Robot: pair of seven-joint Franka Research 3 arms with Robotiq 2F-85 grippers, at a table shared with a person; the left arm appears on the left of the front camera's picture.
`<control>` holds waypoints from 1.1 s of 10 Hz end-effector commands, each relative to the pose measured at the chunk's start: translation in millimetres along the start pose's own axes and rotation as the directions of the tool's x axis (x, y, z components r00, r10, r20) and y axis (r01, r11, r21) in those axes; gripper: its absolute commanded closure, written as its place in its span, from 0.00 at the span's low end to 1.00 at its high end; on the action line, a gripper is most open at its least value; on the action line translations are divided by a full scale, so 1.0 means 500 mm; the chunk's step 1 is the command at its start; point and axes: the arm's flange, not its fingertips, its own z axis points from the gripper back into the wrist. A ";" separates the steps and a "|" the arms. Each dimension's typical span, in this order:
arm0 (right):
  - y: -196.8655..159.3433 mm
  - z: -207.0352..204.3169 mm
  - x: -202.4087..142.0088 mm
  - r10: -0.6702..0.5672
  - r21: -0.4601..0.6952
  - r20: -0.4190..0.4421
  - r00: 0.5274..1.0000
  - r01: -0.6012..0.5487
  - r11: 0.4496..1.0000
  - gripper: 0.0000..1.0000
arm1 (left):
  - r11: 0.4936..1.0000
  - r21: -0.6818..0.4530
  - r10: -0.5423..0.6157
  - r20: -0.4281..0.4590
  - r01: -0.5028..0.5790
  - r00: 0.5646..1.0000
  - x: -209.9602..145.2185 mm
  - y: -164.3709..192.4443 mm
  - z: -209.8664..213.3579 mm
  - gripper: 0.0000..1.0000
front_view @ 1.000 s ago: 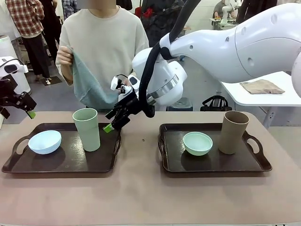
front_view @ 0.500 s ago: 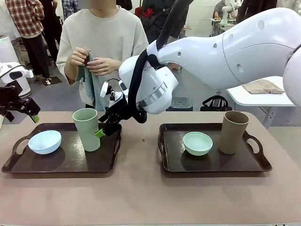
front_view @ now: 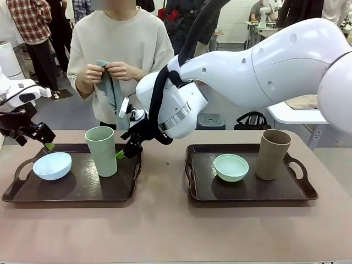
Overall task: Set up a tray with a mat and arrange the tableware.
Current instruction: Pick up the Picnic Bowl and Reusable plastic cup from the Handle tray in front of the human's position and hold them in the air.
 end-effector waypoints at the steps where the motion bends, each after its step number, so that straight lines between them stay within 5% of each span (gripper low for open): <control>1: -0.016 -0.044 -0.005 -0.029 0.054 0.019 0.999 0.028 0.998 0.00 | 0.999 0.032 -0.009 0.014 0.008 1.000 -0.005 0.006 -0.018 0.00; 11: -0.023 -0.130 0.021 -0.044 0.254 0.106 0.993 0.016 0.967 0.00 | 0.995 0.058 0.085 -0.150 -0.077 0.985 0.035 0.092 -0.138 0.00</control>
